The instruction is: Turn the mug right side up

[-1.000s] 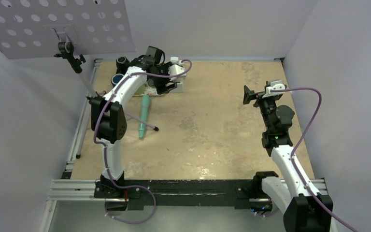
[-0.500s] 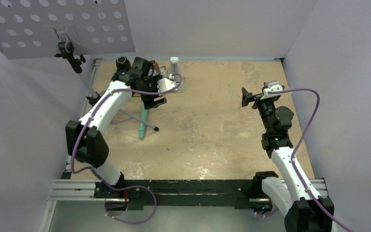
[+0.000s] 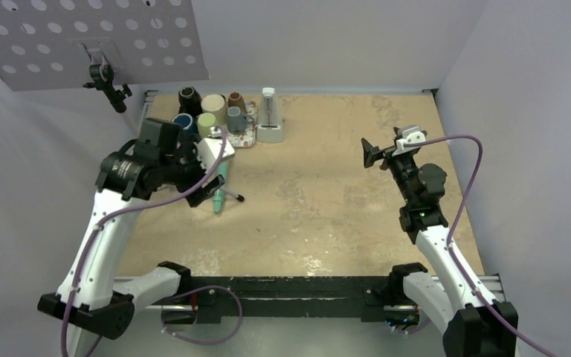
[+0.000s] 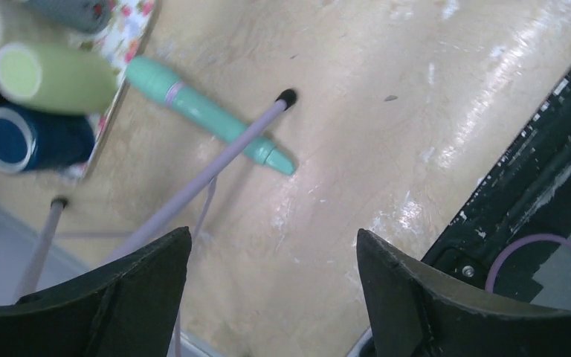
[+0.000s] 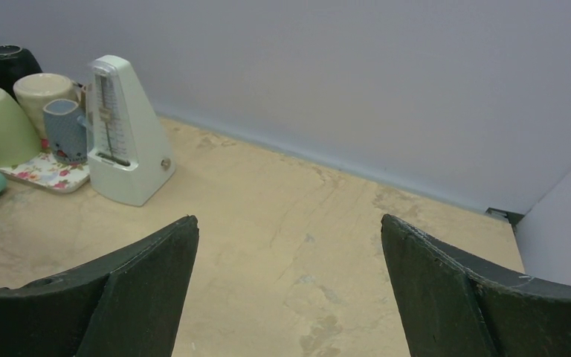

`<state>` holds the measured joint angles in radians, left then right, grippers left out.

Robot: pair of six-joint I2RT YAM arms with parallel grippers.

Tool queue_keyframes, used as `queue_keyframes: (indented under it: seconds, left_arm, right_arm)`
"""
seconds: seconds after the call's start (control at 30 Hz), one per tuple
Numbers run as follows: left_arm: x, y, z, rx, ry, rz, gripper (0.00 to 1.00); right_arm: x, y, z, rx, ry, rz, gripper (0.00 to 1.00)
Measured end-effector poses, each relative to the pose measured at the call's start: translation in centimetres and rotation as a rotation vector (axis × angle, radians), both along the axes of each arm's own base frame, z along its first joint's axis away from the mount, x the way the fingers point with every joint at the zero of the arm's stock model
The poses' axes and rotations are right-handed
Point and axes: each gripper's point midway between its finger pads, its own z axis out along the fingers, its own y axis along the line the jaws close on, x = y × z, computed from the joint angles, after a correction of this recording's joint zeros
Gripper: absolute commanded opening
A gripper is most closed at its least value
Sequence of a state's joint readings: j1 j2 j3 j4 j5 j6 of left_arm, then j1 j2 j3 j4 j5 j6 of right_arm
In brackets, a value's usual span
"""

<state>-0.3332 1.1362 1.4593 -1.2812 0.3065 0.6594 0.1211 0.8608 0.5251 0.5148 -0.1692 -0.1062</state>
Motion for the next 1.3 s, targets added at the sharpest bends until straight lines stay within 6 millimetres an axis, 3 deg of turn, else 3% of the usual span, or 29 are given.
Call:
queue_keyframes:
  seconds: [0.07, 0.2, 0.37, 0.53, 0.73, 0.97, 1.07, 1.13, 1.27, 1.3]
  left_arm:
    - [-0.4, 1.7, 1.0, -0.011, -0.030, 0.124, 0.91]
    - [0.6, 7.1, 3.0, -0.017, -0.104, 0.501, 0.96]
    - [1.8, 11.4, 5.8, -0.085, -0.197, 0.851, 1.00]
    - [2.6, 13.8, 6.9, -0.130, -0.258, 1.052, 1.00]
    - [6.8, 17.0, 9.4, -0.118, -0.459, 1.160, 0.98]
    - [10.2, 17.2, 11.8, -0.155, -0.602, 1.114, 0.79]
    - [11.3, 17.1, 12.3, -0.174, -0.627, 1.103, 0.65]
    - [11.8, 17.2, 12.4, -0.179, -0.638, 1.103, 0.52]
    - [12.5, 17.4, 12.7, -0.195, -0.657, 1.108, 0.14]
    - [12.6, 17.4, 12.7, -0.194, -0.659, 1.107, 0.09]
  right_arm:
    - [-0.2, 0.4, 0.2, 0.000, -0.005, 0.015, 0.95]
    - [-0.6, 0.8, 0.7, 0.002, -0.023, 0.030, 0.95]
    - [-0.7, 1.2, 0.8, 0.002, -0.026, 0.042, 0.95]
    - [-0.8, 1.4, 0.9, 0.001, -0.028, 0.050, 0.95]
    - [-1.0, 2.0, 1.1, -0.004, -0.035, 0.076, 0.95]
    - [-1.2, 2.4, 1.4, -0.004, -0.050, 0.094, 0.95]
    - [-1.2, 2.6, 1.4, -0.008, -0.051, 0.103, 0.95]
    - [-1.3, 2.7, 1.4, -0.009, -0.051, 0.108, 0.95]
    - [-1.3, 2.8, 1.4, -0.014, -0.052, 0.112, 0.95]
    - [-1.3, 2.8, 1.4, -0.015, -0.052, 0.112, 0.95]
